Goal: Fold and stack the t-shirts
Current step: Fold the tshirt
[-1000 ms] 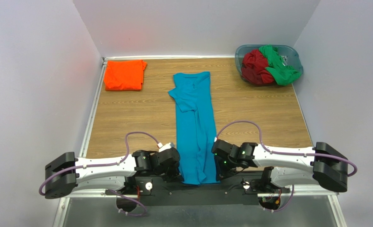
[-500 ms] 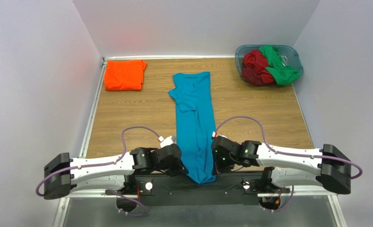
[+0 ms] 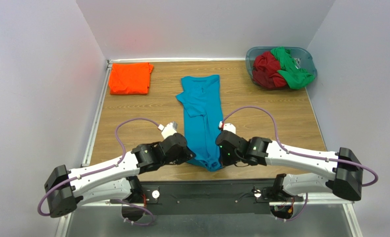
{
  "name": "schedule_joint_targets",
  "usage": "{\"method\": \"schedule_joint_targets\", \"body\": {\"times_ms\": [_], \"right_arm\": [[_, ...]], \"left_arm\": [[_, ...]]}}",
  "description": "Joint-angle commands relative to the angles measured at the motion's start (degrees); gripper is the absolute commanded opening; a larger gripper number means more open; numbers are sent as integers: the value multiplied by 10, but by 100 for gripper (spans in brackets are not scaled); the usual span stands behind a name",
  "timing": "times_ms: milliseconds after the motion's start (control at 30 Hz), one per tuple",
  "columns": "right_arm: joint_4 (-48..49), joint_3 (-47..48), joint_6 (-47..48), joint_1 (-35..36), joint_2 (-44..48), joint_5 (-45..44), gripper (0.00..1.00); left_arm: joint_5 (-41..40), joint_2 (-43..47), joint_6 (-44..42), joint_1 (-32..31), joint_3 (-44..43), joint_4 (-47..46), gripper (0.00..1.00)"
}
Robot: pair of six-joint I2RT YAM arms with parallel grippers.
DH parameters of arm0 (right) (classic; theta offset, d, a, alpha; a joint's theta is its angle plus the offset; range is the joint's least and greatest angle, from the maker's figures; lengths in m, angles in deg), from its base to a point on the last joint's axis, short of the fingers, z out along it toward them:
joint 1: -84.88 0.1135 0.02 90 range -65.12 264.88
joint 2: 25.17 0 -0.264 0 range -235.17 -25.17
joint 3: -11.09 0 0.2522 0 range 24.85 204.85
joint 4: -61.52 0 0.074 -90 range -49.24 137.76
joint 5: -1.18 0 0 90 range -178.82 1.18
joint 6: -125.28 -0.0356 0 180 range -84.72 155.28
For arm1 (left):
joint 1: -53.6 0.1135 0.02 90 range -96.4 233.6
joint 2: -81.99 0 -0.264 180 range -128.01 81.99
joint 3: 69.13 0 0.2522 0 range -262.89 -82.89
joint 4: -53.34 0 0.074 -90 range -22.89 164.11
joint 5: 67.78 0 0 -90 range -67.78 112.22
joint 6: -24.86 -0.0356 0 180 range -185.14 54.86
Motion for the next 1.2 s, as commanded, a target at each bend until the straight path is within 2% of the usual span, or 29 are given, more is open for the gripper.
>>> {"method": "schedule_joint_targets", "body": {"times_ms": [0, 133, 367, 1167], "right_arm": [[-20, 28, 41, -29, -15, -85, 3], [-16, 77, 68, -55, -47, -146, 3], [27, 130, 112, -94, -103, -198, 4], [117, 210, 182, -210, -239, -171, 4]], "left_arm": [[-44, -24, -69, 56, -26, -3, 0], [-38, -33, -123, 101, -29, -86, 0], [-37, -95, -205, 163, -86, -112, 0], [15, -266, -343, 296, -166, -186, 0]]}}
